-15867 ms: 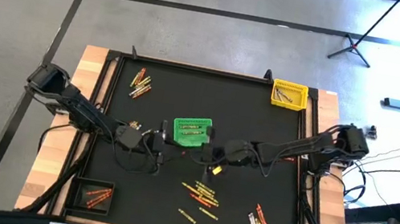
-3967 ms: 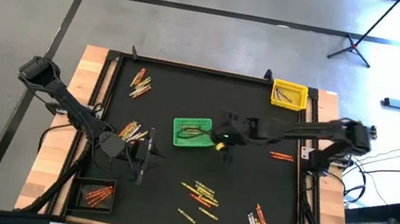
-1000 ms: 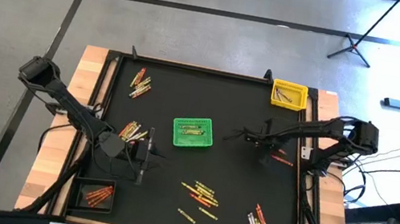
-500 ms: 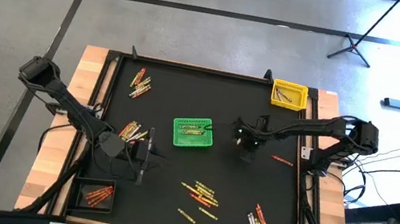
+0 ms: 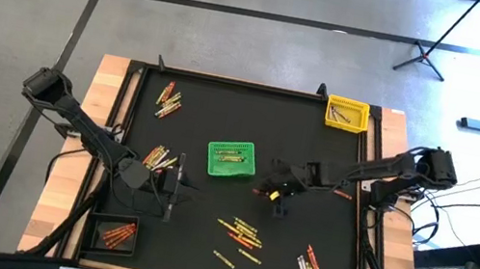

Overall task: Sort crayons
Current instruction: Put the orange crayon into the black bin

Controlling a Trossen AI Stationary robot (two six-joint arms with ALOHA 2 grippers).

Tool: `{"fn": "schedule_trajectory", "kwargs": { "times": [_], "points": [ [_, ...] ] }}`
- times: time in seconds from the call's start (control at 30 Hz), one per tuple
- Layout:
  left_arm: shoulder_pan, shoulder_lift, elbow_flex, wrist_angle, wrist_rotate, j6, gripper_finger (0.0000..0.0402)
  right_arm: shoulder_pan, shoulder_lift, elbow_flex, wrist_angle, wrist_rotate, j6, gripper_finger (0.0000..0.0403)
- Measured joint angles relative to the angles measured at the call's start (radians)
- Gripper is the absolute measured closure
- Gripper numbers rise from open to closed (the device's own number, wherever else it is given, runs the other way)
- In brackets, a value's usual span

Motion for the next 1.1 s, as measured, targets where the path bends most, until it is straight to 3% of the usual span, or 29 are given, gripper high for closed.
{"fn": "schedule_trajectory", "kwargs": {
  "times": [0.47,0.7,1.0,1.1],
  "points": [
    [0.010,0.033,0.000,0.002,0.021,0.001,0.0298,0.075,0.004,0.000,0.438,0.038,-0.090,0.0377],
    [0.063,0.073,0.001,0.004,0.028,-0.072,0.0253,0.080,0.081,0.000,0.669,0.028,-0.120,0.0377],
    [0.102,0.114,0.001,0.036,0.035,-0.105,0.0251,0.078,0.191,0.008,0.929,0.037,-0.145,0.0377],
    [0.101,0.114,0.003,0.054,0.098,-0.105,0.0251,0.078,0.210,0.032,0.931,0.039,-0.150,0.0377]
  ]
}}
